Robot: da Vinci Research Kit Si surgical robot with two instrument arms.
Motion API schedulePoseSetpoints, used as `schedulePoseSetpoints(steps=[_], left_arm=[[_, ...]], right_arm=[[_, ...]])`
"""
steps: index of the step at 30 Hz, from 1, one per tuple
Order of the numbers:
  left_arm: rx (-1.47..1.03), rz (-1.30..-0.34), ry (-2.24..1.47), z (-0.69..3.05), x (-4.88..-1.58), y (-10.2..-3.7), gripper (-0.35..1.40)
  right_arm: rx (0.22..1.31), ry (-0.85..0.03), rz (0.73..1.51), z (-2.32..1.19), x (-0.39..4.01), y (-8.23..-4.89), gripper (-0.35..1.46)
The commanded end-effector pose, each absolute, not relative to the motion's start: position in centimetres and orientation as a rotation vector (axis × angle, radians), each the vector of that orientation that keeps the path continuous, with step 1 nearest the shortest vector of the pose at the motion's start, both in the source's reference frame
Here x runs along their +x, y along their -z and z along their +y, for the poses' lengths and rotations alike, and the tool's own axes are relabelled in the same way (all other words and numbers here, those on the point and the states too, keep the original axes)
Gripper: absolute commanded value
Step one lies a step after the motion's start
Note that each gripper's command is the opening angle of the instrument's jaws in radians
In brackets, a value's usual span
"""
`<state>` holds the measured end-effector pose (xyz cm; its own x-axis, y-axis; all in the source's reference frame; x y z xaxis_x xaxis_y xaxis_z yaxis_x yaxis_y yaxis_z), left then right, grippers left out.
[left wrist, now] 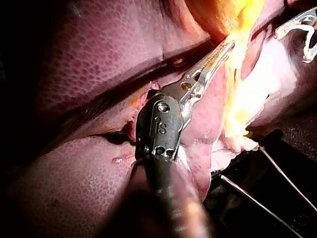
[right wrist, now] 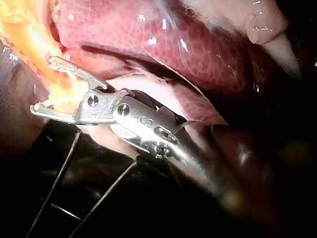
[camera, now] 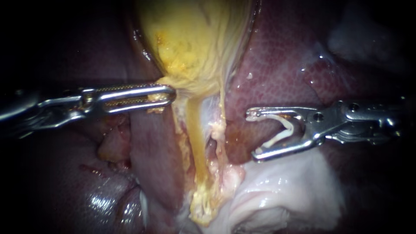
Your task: Clipping first clip left tube
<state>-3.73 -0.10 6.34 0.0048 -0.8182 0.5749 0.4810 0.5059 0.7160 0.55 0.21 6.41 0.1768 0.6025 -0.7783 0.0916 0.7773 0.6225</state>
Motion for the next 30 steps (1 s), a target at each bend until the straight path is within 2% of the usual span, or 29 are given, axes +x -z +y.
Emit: schedulePoseSetpoints(steps=[1,6,14,20,25,30], left_arm=[[0.358,-1.181,1.053,-0.09,-3.69,-6.31,-0.35],[0.346,-1.179,1.063,-0.12,-3.64,-6.31,-0.35],[0.364,-1.186,1.050,-0.14,-3.66,-6.32,-0.35],[0.368,-1.188,1.048,-0.17,-3.67,-6.27,-0.35],[0.374,-1.190,1.044,-0.19,-3.70,-6.23,-0.35],[0.378,-1.192,1.041,-0.20,-3.71,-6.22,-0.35]], right_arm=[[0.625,-0.390,1.369,0.18,0.58,-6.44,0.60],[0.641,-0.381,1.384,0.00,0.82,-6.65,0.60],[0.710,-0.380,1.339,-0.40,1.29,-7.26,0.60],[0.732,-0.384,1.312,-0.52,1.44,-7.61,0.60],[0.754,-0.383,1.299,-0.59,1.59,-7.80,0.60],[0.774,-0.367,1.298,-0.66,1.71,-7.85,0.60]])
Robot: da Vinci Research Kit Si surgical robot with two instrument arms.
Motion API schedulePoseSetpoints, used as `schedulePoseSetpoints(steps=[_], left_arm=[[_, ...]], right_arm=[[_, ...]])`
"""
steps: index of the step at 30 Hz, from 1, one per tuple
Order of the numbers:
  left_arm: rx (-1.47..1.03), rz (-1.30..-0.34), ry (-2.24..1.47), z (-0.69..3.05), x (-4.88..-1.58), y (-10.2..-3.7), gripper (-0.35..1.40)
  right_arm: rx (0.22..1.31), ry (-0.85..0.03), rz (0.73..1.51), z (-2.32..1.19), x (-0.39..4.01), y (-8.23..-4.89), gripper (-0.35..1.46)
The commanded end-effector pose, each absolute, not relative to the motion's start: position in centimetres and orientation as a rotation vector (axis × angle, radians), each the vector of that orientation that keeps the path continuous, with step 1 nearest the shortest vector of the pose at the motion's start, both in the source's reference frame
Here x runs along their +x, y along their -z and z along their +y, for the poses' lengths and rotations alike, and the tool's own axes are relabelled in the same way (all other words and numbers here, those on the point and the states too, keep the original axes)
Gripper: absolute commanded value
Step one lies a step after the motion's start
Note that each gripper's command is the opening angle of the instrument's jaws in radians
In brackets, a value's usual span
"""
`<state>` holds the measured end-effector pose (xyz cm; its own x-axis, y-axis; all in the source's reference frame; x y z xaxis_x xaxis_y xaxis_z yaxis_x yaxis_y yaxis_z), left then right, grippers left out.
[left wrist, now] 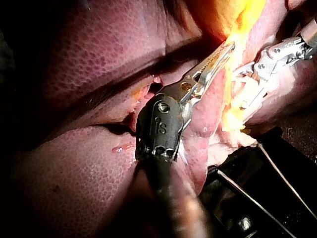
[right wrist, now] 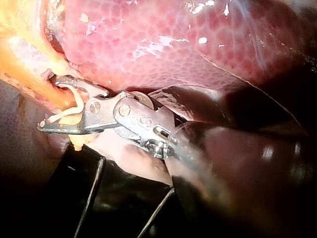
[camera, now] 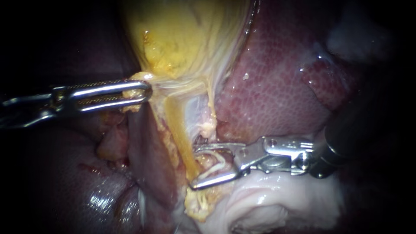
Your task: Clipping first clip left tube
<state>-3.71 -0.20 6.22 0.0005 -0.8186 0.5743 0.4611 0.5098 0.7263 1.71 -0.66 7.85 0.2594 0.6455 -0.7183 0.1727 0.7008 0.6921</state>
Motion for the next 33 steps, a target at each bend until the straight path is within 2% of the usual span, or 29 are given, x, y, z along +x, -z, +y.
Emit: schedulePoseSetpoints(steps=[1,7,19,33], left_arm=[[0.378,-1.192,1.041,-0.20,-3.71,-6.22,-0.35],[0.387,-1.195,1.035,-0.20,-3.72,-6.21,-0.35],[0.387,-1.199,1.001,-0.01,-3.60,-6.56,-0.35],[0.403,-1.205,0.978,0.02,-3.87,-6.55,-0.35]], right_arm=[[0.780,-0.368,1.298,-0.67,1.73,-7.85,0.60],[0.825,-0.357,1.296,-0.72,1.74,-7.82,0.60],[1.020,-0.295,1.295,-0.94,1.71,-7.64,0.58],[1.050,-0.284,1.275,-1.20,2.08,-7.91,0.57]])
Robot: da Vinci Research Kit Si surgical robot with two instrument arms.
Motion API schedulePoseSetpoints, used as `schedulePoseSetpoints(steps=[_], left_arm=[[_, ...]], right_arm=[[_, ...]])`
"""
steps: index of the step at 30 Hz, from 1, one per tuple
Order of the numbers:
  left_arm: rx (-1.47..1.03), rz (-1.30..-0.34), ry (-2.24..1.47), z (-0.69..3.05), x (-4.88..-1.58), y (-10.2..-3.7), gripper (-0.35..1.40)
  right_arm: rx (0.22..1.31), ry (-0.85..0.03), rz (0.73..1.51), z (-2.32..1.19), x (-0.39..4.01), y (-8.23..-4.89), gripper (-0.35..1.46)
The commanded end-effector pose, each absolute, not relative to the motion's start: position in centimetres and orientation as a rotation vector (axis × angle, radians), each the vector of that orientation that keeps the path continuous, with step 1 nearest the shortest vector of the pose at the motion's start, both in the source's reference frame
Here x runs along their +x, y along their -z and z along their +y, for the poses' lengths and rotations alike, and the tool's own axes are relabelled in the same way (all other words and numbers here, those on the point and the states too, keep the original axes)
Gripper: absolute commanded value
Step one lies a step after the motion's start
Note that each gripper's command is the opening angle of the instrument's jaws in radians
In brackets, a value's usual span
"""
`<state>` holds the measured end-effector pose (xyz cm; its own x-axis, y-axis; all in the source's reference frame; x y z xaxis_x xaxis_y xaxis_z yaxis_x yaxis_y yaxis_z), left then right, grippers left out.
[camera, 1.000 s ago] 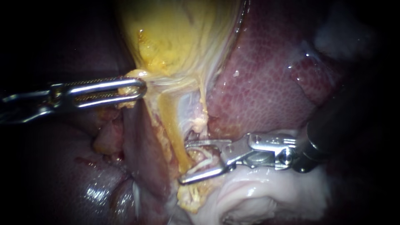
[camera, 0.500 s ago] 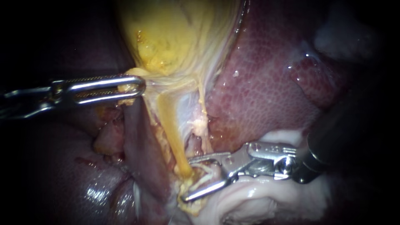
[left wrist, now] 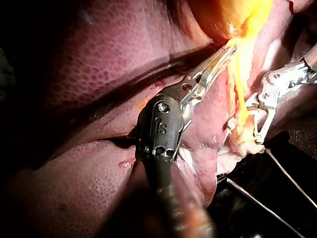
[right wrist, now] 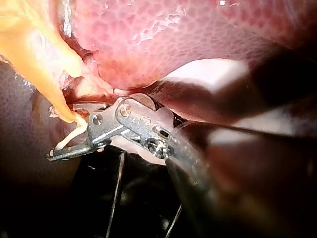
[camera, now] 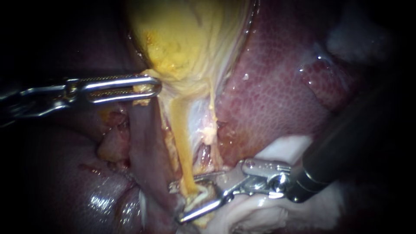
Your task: Clipping first clip left tube
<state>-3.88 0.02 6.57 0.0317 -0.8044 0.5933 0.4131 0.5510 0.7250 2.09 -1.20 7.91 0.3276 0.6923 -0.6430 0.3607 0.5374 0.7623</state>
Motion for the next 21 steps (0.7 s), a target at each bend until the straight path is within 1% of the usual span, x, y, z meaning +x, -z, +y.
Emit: schedulePoseSetpoints(steps=[1,5,6,7,8,9,10,11,21], left_arm=[[0.405,-1.206,0.977,0.02,-3.89,-6.53,-0.35],[0.408,-1.207,0.976,0.02,-3.90,-6.49,-0.35],[0.408,-1.207,0.976,0.02,-3.90,-6.49,-0.35],[0.408,-1.207,0.976,0.01,-3.90,-6.49,-0.35],[0.408,-1.207,0.976,0.01,-3.90,-6.49,-0.35],[0.409,-1.207,0.976,0.01,-3.89,-6.49,-0.35],[0.409,-1.207,0.975,0.01,-3.88,-6.49,-0.35],[0.410,-1.207,0.975,0.01,-3.87,-6.49,-0.35],[0.410,-1.204,0.973,-0.01,-3.86,-6.49,-0.35]], right_arm=[[1.049,-0.283,1.274,-1.21,2.10,-7.93,0.57],[1.040,-0.289,1.275,-1.19,2.11,-7.99,0.56],[1.036,-0.294,1.275,-1.18,2.10,-8.00,0.54],[1.038,-0.293,1.275,-1.16,2.07,-8.00,0.46],[1.070,-0.290,1.269,-1.14,2.02,-8.01,0.20],[1.105,-0.261,1.253,-1.13,1.98,-8.00,0.06],[1.100,-0.258,1.239,-1.11,1.95,-8.00,-0.21],[1.090,-0.262,1.236,-1.09,1.93,-8.00,-0.35],[1.092,-0.247,1.235,-1.10,1.95,-8.04,-0.35]])
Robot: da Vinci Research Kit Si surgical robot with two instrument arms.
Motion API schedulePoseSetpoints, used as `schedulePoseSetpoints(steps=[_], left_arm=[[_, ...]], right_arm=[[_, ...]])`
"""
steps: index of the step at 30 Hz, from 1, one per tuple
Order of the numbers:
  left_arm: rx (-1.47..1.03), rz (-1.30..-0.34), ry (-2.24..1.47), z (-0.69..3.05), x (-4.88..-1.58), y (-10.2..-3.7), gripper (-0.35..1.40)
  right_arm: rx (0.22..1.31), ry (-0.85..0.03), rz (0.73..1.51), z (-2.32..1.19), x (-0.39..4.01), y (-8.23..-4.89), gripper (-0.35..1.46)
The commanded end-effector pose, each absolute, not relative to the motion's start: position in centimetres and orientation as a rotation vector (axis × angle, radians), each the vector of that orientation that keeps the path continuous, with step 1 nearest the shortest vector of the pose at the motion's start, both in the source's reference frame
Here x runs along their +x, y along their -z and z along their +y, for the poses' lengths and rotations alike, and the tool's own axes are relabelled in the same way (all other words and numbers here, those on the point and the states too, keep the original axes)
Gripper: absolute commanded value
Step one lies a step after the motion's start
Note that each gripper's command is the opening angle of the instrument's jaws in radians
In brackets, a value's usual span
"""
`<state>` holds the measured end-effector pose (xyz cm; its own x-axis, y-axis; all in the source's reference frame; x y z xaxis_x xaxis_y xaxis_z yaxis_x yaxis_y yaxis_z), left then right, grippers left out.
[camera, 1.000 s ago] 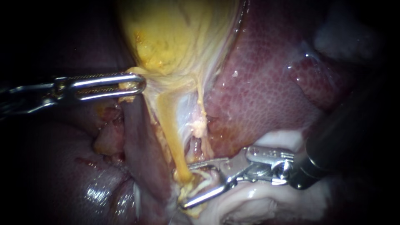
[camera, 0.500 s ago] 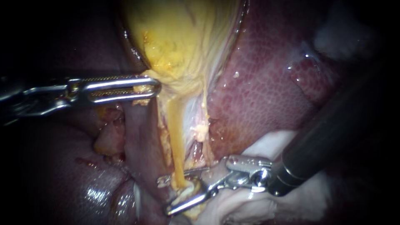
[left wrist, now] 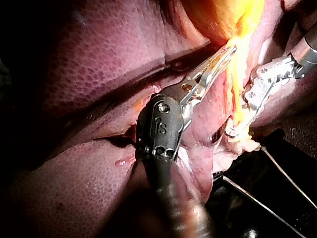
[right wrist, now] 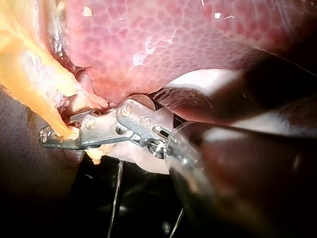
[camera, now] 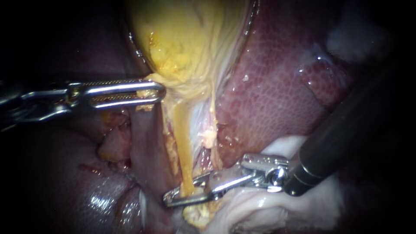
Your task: Clipping first clip left tube
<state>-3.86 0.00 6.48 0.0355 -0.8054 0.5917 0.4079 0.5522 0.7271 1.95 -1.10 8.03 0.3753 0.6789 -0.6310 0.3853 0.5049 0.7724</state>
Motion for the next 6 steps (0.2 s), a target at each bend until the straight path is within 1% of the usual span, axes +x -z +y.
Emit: schedulePoseSetpoints(steps=[1,6], left_arm=[[0.410,-1.204,0.973,-0.01,-3.86,-6.50,-0.35],[0.409,-1.205,0.972,-0.02,-3.86,-6.50,-0.35]], right_arm=[[1.092,-0.247,1.235,-1.10,1.94,-8.04,-0.35],[1.094,-0.253,1.232,-1.08,1.92,-8.05,-0.35]])
